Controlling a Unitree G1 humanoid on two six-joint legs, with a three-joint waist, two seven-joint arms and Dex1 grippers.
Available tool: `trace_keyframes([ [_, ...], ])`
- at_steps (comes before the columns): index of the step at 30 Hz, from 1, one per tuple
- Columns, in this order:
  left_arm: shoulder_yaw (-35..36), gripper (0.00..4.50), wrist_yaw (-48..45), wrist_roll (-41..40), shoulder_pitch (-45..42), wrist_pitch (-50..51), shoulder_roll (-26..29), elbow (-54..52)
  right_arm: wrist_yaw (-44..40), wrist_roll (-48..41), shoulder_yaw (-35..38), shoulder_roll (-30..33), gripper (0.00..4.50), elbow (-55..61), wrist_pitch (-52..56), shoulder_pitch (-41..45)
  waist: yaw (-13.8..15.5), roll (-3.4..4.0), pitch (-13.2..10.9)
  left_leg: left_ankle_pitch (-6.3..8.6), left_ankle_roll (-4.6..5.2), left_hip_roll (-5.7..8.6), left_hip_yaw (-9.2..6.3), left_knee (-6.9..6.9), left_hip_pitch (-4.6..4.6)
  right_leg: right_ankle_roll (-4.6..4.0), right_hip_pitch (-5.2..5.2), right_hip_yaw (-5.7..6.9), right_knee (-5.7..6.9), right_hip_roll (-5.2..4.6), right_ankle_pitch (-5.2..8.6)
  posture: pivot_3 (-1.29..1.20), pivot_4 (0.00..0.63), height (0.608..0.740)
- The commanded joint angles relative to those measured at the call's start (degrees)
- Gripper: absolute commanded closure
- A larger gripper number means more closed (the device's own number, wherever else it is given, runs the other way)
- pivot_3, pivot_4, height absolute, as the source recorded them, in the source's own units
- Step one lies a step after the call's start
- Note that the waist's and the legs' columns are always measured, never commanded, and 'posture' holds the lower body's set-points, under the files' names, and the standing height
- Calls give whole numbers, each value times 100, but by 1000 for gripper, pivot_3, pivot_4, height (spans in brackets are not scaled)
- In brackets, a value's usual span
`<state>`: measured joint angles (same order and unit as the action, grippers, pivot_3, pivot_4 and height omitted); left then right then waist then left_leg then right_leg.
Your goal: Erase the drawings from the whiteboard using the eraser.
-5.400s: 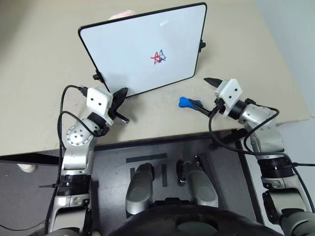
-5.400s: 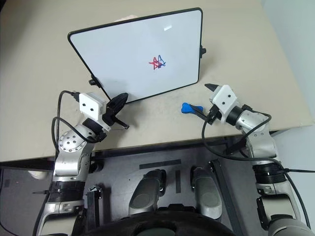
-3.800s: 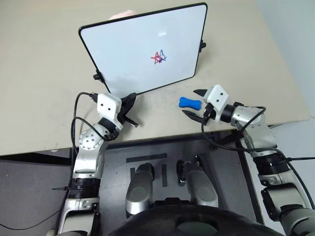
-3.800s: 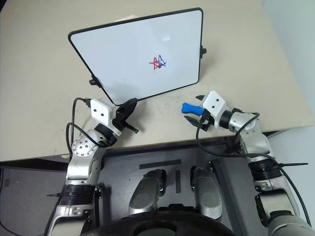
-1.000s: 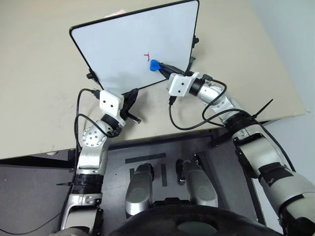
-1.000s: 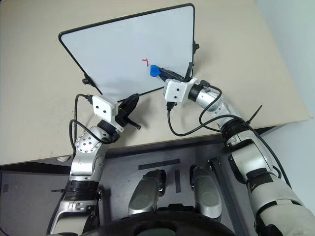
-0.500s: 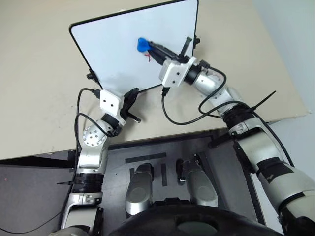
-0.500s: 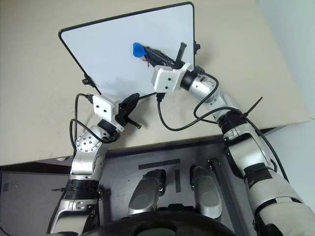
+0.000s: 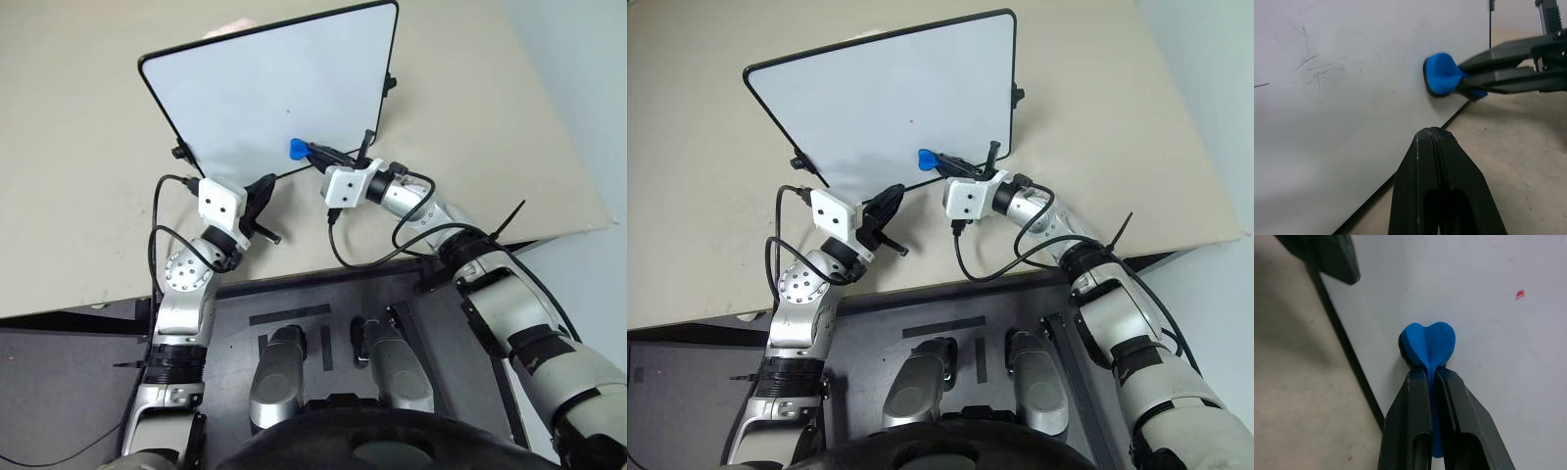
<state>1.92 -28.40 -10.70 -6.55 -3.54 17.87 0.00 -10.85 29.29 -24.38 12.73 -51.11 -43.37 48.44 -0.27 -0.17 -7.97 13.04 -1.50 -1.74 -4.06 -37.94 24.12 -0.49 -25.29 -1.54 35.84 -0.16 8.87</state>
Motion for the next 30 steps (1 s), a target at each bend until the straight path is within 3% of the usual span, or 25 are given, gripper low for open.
trace_keyframes([
  [1,10,4500,1,32,-67,-95,16,-84,348,-66,231,19,4413,458,-127,334,-4,0,0,3,0,0,1,0,2,-1,-3,0,-1,0,0,0,150,740],
  [8,11,4500,4,33,-68,-96,15,-76,636,-27,318,46,4413,701,-73,550,-2,0,0,7,-3,0,0,3,7,-9,-14,0,6,1,-1,0,150,740],
  [17,17,4500,15,33,-76,-93,14,-71,198,107,-66,38,4413,340,78,198,3,-3,2,6,-2,0,0,1,5,-9,-12,0,6,1,-2,0,150,740],
  [30,-14,4500,-3,32,-89,-74,6,-65,164,-22,102,85,4413,635,200,158,4,-2,1,6,-2,0,0,-1,8,-8,-13,0,5,1,-4,0,150,740],
])
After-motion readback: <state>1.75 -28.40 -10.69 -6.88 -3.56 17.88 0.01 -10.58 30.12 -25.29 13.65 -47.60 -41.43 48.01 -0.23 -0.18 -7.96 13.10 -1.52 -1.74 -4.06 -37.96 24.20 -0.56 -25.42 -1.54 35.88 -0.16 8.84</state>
